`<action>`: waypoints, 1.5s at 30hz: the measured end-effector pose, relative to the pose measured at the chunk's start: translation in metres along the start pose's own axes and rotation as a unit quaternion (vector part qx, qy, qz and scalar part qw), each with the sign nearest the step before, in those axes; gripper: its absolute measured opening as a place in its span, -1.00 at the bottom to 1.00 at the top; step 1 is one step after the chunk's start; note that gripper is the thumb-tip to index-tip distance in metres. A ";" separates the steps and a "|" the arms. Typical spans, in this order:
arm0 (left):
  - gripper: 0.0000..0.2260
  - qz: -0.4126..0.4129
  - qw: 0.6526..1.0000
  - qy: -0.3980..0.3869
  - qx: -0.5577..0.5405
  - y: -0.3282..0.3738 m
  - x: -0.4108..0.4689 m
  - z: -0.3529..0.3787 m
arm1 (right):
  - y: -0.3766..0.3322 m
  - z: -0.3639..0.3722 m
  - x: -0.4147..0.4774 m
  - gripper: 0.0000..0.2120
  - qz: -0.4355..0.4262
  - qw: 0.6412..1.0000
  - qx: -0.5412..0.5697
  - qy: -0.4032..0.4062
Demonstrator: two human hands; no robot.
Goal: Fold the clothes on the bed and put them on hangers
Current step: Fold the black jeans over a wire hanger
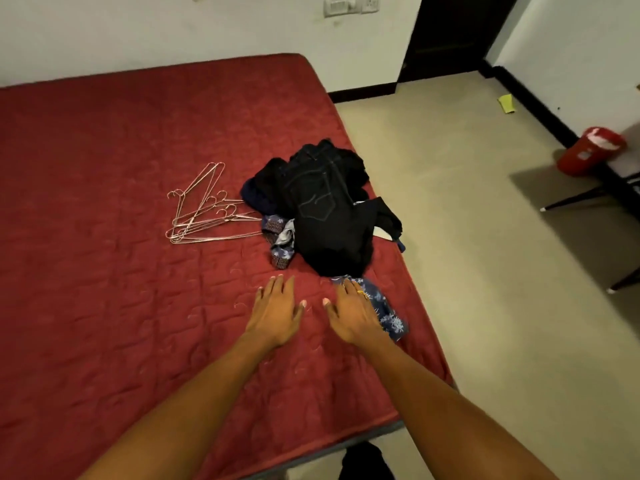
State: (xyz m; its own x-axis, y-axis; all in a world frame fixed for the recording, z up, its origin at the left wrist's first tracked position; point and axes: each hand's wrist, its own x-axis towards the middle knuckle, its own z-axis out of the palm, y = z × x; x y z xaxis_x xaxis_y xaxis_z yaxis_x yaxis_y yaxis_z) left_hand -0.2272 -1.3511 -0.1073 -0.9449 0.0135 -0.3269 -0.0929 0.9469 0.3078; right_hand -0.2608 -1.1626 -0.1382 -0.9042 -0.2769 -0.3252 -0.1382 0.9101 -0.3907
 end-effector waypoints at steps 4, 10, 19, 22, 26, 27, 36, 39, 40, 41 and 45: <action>-0.41 -0.082 0.995 -0.001 -0.051 0.002 0.066 0.039 | 0.047 0.027 0.101 -0.50 -0.027 0.997 -0.007 -0.071; -0.41 -0.119 0.989 -0.012 -0.087 -0.007 0.128 0.084 | 0.068 0.010 0.262 -0.49 0.048 0.995 0.086 -0.016; -0.44 -0.159 0.980 0.031 -0.113 -0.056 0.156 0.093 | 0.065 -0.002 0.401 -0.03 0.194 0.955 0.225 0.016; -0.45 -0.181 0.977 0.015 -0.108 -0.066 0.138 0.077 | 0.050 -0.018 0.386 -0.37 0.156 0.954 0.223 0.129; -0.37 -0.194 0.971 -0.003 -0.136 -0.085 0.106 0.047 | 0.006 -0.059 0.346 -0.60 0.067 0.962 0.172 0.202; -0.39 -0.193 0.969 0.007 -0.156 -0.090 0.098 0.035 | -0.009 -0.071 0.334 -0.66 0.038 0.966 0.138 0.215; -0.61 -0.228 0.798 0.158 -0.535 -0.115 0.055 -0.097 | -0.148 -0.120 0.194 -0.69 -0.241 0.887 0.167 0.356; -0.41 -0.176 0.696 0.147 -0.680 -0.110 0.017 -0.173 | -0.212 -0.125 0.125 -0.70 -0.339 0.863 0.179 0.330; -0.32 -0.149 0.695 0.145 -0.688 -0.107 0.000 -0.201 | -0.235 -0.129 0.104 -0.70 -0.368 0.857 0.178 0.313; -0.26 -0.126 0.701 0.137 -0.688 -0.107 -0.019 -0.225 | -0.256 -0.132 0.087 -0.70 -0.390 0.855 0.172 0.294; -0.44 -0.086 0.745 0.158 -0.642 -0.132 -0.110 -0.305 | -0.356 -0.145 0.018 -0.72 -0.455 0.854 0.159 0.194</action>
State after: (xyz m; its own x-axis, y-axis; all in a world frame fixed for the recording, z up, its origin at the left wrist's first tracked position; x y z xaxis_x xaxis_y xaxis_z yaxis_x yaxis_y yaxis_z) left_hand -0.2067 -1.5750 0.1602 -0.8921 -0.3406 -0.2969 -0.2540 -0.1655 0.9530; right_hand -0.2865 -1.4468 0.1203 -0.5550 -0.6458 0.5243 -0.7947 0.2253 -0.5637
